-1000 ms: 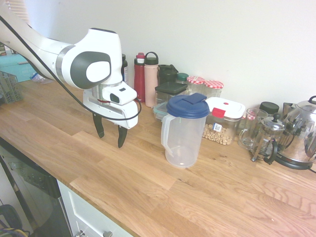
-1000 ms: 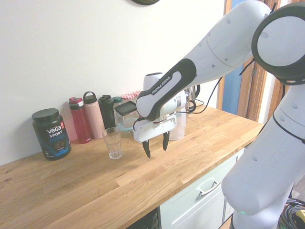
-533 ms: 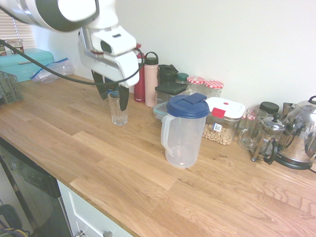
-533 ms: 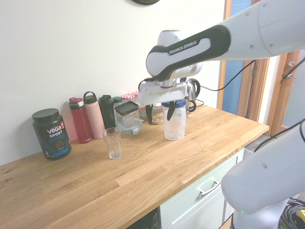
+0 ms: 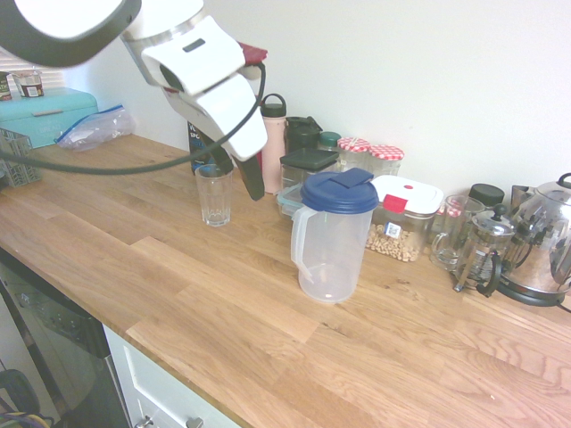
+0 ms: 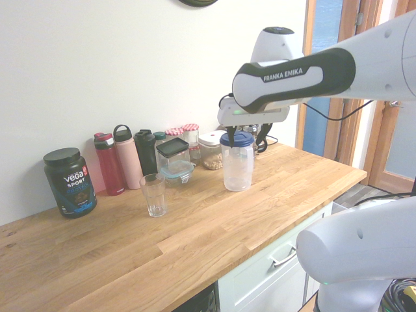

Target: Pour me some water

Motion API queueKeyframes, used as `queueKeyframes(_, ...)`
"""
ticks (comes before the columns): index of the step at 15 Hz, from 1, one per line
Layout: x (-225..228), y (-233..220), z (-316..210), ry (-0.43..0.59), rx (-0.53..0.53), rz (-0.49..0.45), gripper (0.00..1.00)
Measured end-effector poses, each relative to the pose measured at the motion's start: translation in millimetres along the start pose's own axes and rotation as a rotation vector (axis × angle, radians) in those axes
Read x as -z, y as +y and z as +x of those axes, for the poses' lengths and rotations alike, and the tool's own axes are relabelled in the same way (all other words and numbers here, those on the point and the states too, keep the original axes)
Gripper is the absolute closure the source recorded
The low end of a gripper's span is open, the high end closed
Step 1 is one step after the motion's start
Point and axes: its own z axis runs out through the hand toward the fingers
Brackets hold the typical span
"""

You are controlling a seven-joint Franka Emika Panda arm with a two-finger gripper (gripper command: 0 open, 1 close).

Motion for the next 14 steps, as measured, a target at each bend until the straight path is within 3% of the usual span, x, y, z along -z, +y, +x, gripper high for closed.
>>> queueKeyframes(5, -36, 14, 18, -0.001, 0.059, 0.031, 0.0)
queueKeyframes(10, -74, -1, 37, 0.002, 0.089, 0.028, 0.0)
queueKeyframes(11, -80, -5, 42, -0.001, 0.09, 0.022, 1.0)
queueKeyframes(14, -92, -18, 54, -0.004, 0.094, 0.015, 1.0)
